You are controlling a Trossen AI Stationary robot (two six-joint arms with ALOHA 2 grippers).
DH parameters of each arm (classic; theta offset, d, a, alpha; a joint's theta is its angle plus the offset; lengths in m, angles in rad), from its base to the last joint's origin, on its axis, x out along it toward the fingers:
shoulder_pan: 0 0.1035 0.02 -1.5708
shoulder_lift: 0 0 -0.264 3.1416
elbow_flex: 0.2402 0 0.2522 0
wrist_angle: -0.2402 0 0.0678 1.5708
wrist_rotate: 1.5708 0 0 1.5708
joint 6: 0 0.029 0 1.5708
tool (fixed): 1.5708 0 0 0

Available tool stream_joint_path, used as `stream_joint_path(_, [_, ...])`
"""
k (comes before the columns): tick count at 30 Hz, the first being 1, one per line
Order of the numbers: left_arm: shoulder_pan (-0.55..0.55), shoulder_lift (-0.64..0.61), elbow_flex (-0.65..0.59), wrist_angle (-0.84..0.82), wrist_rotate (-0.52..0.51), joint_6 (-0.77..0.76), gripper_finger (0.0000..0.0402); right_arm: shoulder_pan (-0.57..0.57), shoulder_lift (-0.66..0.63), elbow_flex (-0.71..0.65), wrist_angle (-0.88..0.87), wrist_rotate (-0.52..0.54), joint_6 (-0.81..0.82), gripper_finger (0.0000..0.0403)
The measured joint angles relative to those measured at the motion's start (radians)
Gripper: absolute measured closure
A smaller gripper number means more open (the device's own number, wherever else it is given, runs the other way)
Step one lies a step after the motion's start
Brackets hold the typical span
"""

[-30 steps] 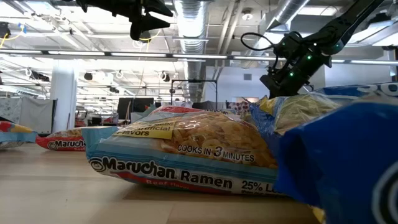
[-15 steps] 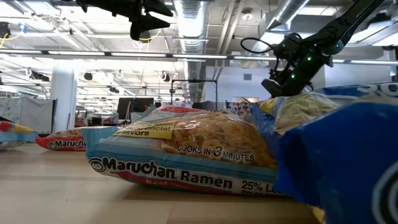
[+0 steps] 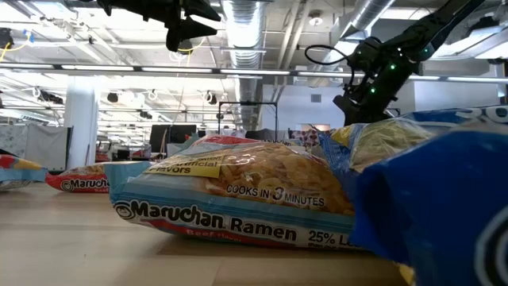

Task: Sort Maruchan noodles
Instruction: Put the blue noodle pack into the black bin

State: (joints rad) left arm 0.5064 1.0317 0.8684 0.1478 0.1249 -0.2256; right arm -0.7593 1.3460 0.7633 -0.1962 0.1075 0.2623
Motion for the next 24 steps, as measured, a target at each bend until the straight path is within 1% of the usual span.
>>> stream_joint_path(6, [0.0,0.0,0.0,0.0,0.0,0.001,0.0236,0.0,0.0,0.08,-0.125,-0.004,-0.005,0.0222])
stream_joint_path(11, [0.0,0.0,0.0,0.0,0.0,0.001,0.0236,-0.002,0.0,0.134,-0.179,-0.004,-0.008,0.0223])
stream_joint_path(16, [0.0,0.0,0.0,0.0,0.0,0.001,0.0236,-0.001,0.0,0.21,-0.273,-0.011,-0.018,0.0223])
stream_joint_path(21, [0.0,0.0,0.0,0.0,0.0,0.001,0.0236,-0.001,0.0,0.272,-0.317,-0.013,-0.035,0.0223])
stream_joint_path(23, [0.0,0.0,0.0,0.0,0.0,0.001,0.0236,-0.001,0.0,0.283,-0.324,-0.042,-0.036,0.0223])
stream_joint_path(24, [0.0,0.0,0.0,0.0,0.0,0.001,0.0236,-0.001,0.0,0.288,-0.324,-0.073,-0.036,0.0223])
